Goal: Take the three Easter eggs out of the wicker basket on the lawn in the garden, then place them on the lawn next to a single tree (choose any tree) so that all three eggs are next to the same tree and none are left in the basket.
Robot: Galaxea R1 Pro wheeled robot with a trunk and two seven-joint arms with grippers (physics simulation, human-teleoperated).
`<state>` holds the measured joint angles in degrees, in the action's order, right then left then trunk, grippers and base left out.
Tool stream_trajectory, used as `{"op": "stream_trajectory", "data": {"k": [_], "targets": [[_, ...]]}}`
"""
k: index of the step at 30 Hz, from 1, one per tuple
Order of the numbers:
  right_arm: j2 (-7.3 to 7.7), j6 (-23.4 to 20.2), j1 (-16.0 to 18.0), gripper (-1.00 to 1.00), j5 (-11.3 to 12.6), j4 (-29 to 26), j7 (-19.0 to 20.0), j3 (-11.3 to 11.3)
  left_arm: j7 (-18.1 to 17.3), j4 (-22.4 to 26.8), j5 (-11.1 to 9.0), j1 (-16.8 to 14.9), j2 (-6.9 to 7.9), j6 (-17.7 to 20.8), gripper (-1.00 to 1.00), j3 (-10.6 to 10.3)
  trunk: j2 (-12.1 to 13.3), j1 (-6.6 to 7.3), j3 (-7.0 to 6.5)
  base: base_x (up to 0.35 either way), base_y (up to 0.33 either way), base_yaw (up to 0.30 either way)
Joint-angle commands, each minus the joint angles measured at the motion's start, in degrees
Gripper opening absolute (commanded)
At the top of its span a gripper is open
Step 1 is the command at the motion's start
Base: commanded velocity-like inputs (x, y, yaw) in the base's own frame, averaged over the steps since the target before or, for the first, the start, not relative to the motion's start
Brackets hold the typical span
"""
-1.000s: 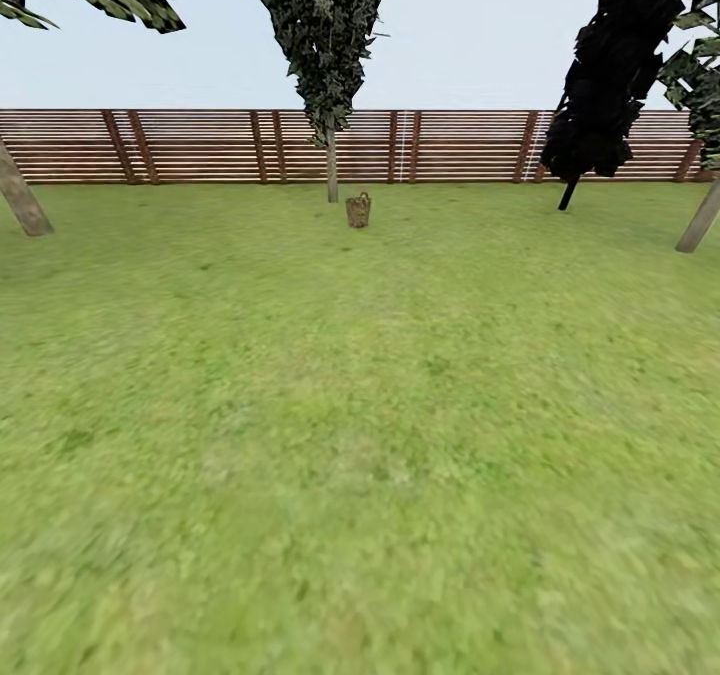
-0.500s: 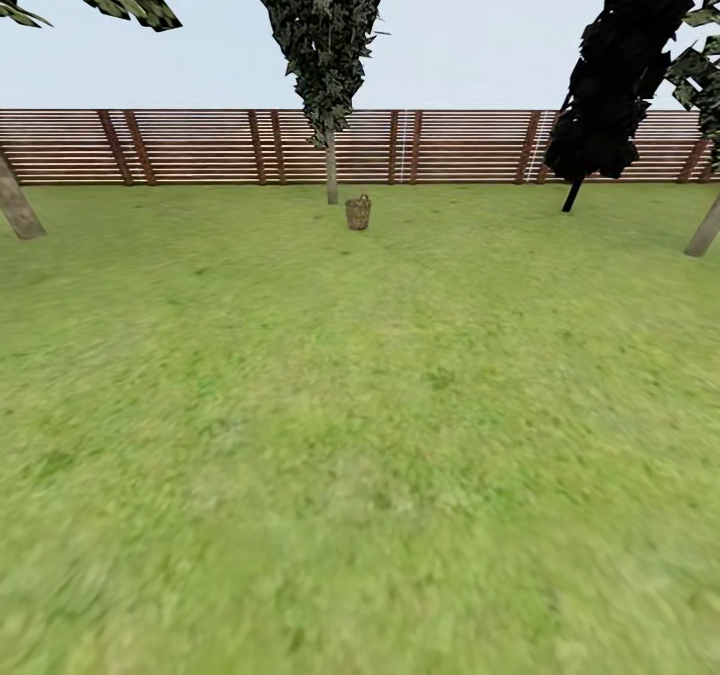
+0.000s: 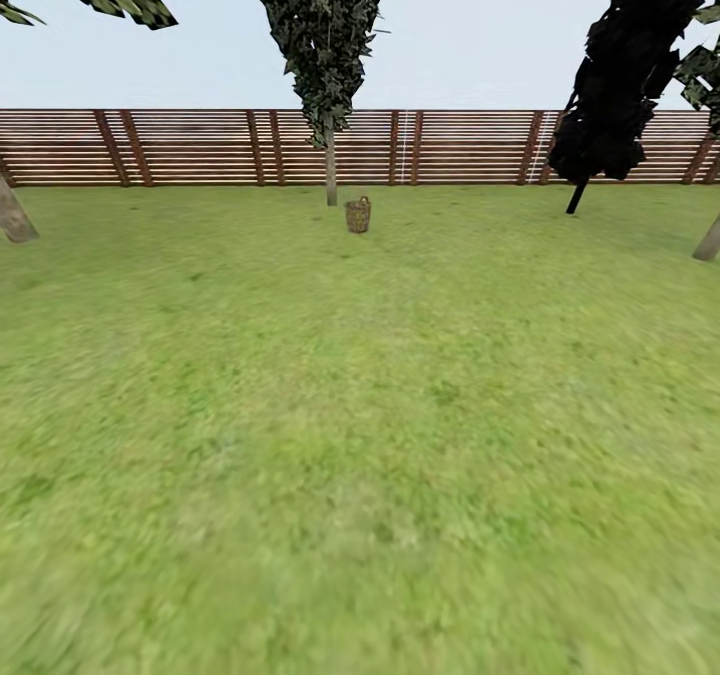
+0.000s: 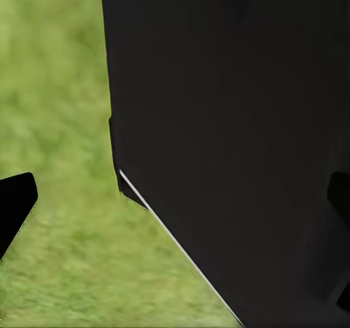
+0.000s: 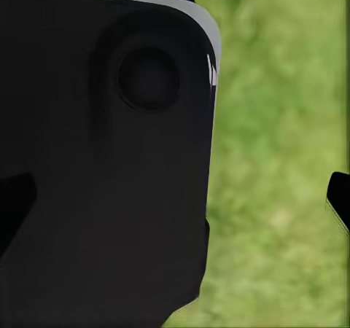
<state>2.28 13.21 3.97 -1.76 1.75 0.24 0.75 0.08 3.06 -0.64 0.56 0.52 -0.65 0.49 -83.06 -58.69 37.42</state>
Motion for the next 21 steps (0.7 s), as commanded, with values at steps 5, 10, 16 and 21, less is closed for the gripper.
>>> {"op": "stream_trajectory", "data": {"k": [5, 10, 16, 21], "targets": [[0.01, 0.33, 0.08, 1.00, -0.18, 0.19, 0.02, 0.05, 0.01, 0.10, -0.07, 0.02, 0.00, -0.06, 1.00, 0.04, -0.02, -0.03, 0.03, 0.327, 0.000, 0.000], [0.01, 0.33, 0.08, 1.00, -0.18, 0.19, 0.02, 0.04, 0.01, 0.10, -0.07, 0.03, -0.02, -0.08, 1.00, 0.04, -0.02, -0.03, 0.03, 0.326, 0.000, 0.000], [0.01, 0.33, 0.08, 1.00, -0.18, 0.19, 0.02, 0.06, 0.01, 0.10, -0.07, 0.03, -0.02, -0.08, 1.00, 0.04, -0.02, -0.03, 0.03, 0.327, 0.000, 0.000], [0.01, 0.33, 0.08, 1.00, -0.18, 0.19, 0.02, 0.05, 0.01, 0.10, -0.07, 0.05, -0.03, -0.06, 1.00, 0.04, -0.02, -0.03, 0.03, 0.326, 0.000, 0.000]]}}
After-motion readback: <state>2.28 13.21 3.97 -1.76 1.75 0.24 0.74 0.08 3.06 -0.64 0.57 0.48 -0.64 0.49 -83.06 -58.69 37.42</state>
